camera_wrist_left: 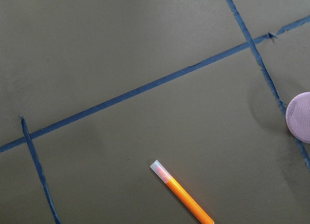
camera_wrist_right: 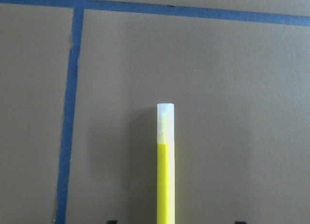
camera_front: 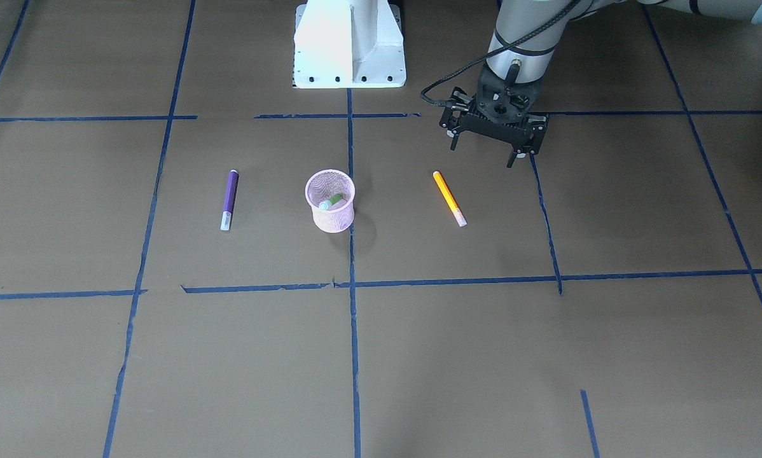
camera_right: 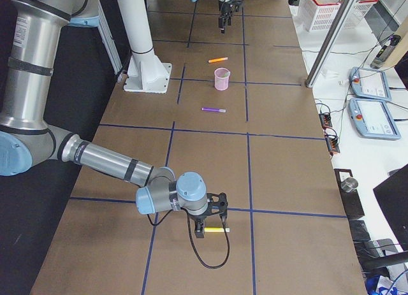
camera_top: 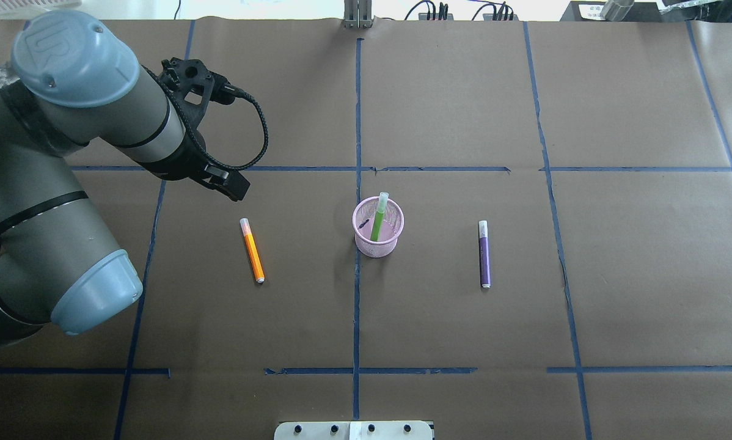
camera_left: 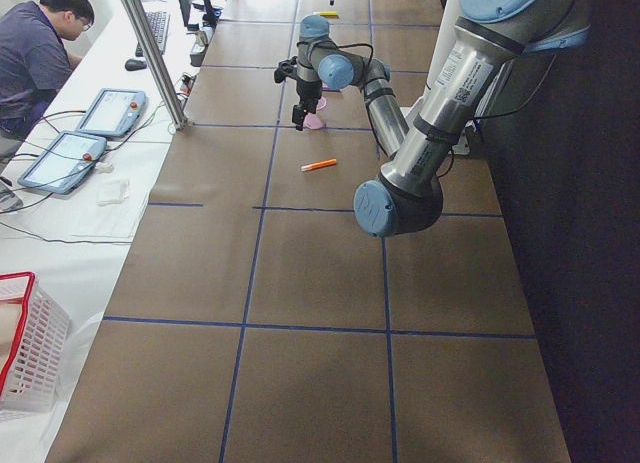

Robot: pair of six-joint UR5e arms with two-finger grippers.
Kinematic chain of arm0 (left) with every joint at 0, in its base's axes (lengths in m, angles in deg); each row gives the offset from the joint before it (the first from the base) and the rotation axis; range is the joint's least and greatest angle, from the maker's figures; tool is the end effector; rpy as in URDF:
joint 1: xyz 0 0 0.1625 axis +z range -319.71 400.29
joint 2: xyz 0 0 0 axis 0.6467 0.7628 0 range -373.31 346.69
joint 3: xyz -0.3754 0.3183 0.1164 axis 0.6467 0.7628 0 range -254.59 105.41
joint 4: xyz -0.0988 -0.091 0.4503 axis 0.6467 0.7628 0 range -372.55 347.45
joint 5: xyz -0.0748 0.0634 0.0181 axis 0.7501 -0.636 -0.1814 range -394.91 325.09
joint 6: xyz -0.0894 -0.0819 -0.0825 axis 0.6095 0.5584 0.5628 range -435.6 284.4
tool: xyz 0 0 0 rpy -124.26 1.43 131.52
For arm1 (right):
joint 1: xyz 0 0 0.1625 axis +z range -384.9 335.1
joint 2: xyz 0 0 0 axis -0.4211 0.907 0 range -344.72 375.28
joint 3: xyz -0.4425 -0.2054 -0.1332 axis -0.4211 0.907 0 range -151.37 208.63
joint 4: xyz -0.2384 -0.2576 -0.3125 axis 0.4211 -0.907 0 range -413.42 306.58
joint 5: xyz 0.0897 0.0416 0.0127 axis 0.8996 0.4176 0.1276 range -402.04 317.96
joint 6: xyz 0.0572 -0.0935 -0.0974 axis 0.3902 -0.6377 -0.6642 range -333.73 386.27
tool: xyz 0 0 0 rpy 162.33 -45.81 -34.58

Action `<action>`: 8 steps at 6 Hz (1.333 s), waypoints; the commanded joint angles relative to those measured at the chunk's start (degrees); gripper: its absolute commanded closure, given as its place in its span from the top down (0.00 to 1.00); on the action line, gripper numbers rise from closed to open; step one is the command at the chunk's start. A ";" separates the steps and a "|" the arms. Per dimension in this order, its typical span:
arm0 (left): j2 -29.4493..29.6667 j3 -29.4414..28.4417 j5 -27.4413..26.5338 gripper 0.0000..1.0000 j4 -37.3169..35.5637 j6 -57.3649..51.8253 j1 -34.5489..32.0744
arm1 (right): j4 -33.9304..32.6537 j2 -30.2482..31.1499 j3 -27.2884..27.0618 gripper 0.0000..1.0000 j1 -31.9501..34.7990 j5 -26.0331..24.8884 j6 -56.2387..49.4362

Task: Collect pens into pen holder
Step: 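Raise the left gripper away from the cup while the right gripper grasps the yellow highlighter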

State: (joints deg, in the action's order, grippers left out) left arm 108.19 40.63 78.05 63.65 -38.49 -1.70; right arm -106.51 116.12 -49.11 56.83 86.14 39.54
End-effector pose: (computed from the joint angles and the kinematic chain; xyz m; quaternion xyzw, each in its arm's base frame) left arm 0.4519 -0.5091 0.2480 0.1388 0.3789 0.1592 0.9010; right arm -0.0216 -0.4452 0.9242 0.0510 -0.3402 0.0017 0.9390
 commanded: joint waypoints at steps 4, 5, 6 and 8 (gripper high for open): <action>-0.03 1.23 0.07 1.00 0.00 0.51 -0.02 | 1.06 -6.89 9.53 0.64 -2.63 -0.29 -0.44; -0.03 1.32 0.07 1.00 -0.08 0.68 -0.02 | 1.06 -7.07 9.79 0.61 -2.98 -0.29 -0.44; -0.12 1.32 0.07 1.00 -0.09 0.68 -0.02 | 1.06 -7.33 9.80 0.55 -3.42 -0.29 -0.44; -0.03 1.32 0.07 1.00 0.00 0.68 -0.02 | 1.06 -7.33 9.80 0.24 -3.60 -0.64 -0.44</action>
State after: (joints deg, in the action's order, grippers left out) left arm 108.14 41.95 78.12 63.63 -37.81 -1.72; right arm -105.45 108.83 -39.32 53.35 85.69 39.10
